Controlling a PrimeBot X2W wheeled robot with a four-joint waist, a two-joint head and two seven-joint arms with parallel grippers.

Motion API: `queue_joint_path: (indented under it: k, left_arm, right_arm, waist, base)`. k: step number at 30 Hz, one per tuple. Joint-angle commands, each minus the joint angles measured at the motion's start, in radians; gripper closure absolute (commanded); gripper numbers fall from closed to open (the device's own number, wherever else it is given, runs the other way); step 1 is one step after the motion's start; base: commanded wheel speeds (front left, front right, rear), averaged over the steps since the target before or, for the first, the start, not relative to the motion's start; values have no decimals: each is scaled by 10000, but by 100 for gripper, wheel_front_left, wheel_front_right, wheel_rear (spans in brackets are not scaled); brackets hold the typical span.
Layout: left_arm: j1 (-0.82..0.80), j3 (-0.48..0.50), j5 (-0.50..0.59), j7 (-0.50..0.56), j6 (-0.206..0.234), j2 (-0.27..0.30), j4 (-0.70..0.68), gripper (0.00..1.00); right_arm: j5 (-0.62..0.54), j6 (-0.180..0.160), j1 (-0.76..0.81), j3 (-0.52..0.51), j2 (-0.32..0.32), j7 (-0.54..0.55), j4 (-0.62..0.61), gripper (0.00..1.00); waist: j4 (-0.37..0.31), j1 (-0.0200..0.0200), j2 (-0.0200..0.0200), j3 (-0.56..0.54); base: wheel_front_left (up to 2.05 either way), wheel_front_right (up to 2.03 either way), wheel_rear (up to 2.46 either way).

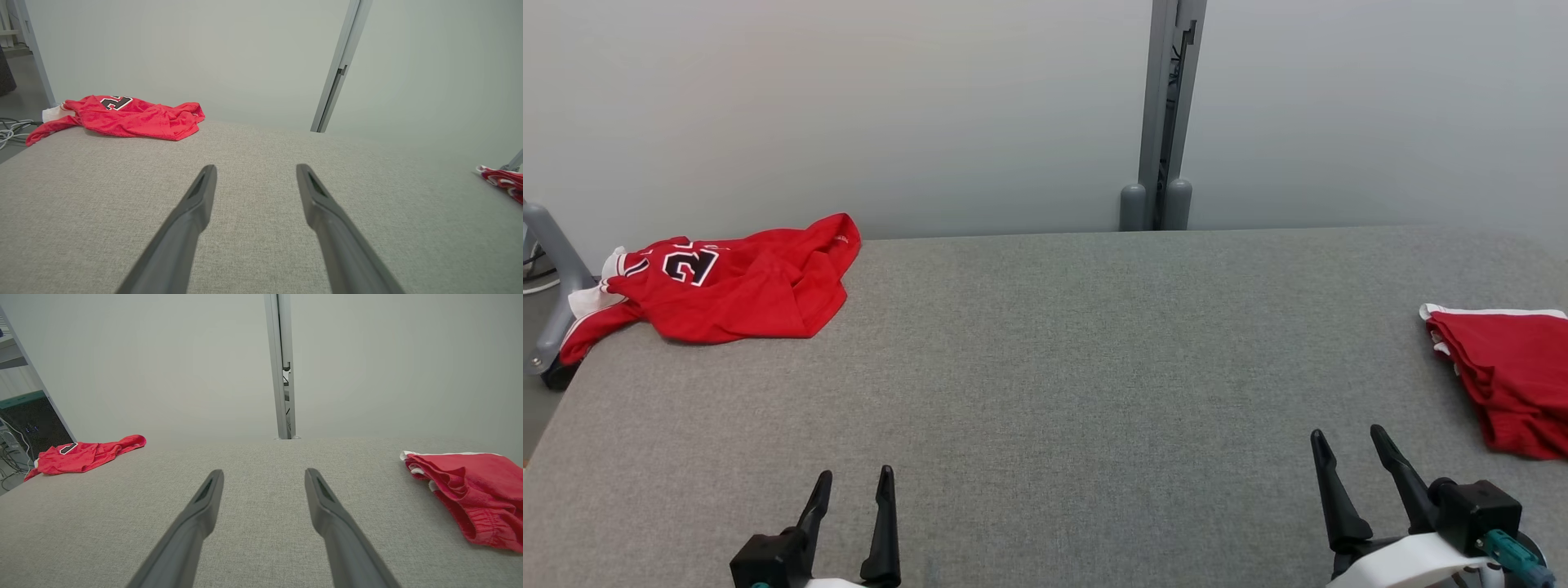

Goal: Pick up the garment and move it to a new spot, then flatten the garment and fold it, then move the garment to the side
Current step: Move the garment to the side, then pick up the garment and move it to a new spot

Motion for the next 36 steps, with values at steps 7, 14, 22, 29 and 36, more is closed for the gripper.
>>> queue_joint_path:
  k: [7, 14, 22, 29, 36]
  left_arm:
    - [-134, 11, 35, -42, 14, 85, 18, 0]
    - [-181, -8, 54, -43, 2, 75, 14, 0]
    - [-293, 141, 49, -32, 51, 76, -31, 0]
    - [-400, 255, 95, -31, 48, 83, -48, 0]
    - [-240, 444, 128, -31, 56, 177, -92, 0]
  right_arm:
    - [19, 2, 87, -14, -45, 42, -111, 0]
    - [-13, 2, 122, 0, -43, 85, -154, 0]
    - [-83, 2, 124, 39, -43, 99, -202, 0]
    - [-109, 2, -6, 125, -44, 112, -292, 0]
    - [-11, 2, -112, 221, -44, 69, -234, 0]
  waist:
    - [4, -1, 0, 9]
    - [68, -1, 0, 46]
    - [686, -1, 0, 39]
    - [2259, -1, 0, 7]
    - [4081, -1, 0, -3]
  base:
    - [0, 0, 0]
    - [0, 0, 0]
    - [0, 0, 0]
    - [0, 0, 0]
    - [0, 0, 0]
